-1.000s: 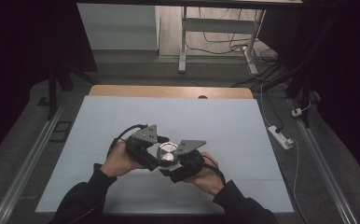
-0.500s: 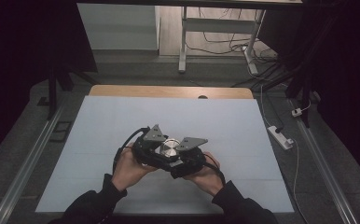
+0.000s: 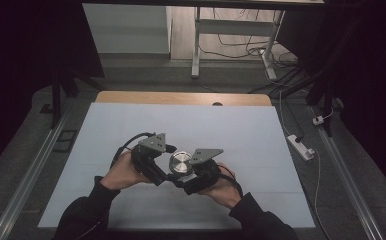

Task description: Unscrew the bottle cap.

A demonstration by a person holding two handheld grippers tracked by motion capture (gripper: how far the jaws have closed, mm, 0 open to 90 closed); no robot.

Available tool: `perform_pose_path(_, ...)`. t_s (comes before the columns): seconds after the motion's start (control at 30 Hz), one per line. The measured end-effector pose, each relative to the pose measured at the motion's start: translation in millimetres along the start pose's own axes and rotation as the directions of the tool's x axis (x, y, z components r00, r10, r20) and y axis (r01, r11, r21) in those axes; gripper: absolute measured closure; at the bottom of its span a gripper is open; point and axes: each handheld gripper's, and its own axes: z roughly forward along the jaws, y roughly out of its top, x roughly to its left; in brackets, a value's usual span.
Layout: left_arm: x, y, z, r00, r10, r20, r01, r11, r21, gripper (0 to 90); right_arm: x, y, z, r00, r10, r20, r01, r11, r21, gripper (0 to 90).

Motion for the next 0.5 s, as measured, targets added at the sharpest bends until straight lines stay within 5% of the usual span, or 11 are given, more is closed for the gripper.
perform_pose_path(0.27,1.8,-3.0,0.0,0.9962,0.048,0.072,-0.046,0.9985,-0.030,19.8,9.0,0.8,2.8,0.9963,-0.055,-0.065,0.056,0.998,0.006,15.4)
perform_pose_path(0.5,-3.6,0.0,4.2,0.9999,0.008,-0.010,-0.008,0.9997,-0.023,20.7,7.7,0.9,2.5,0.9984,-0.046,-0.032,0.047,0.999,0.012,15.4)
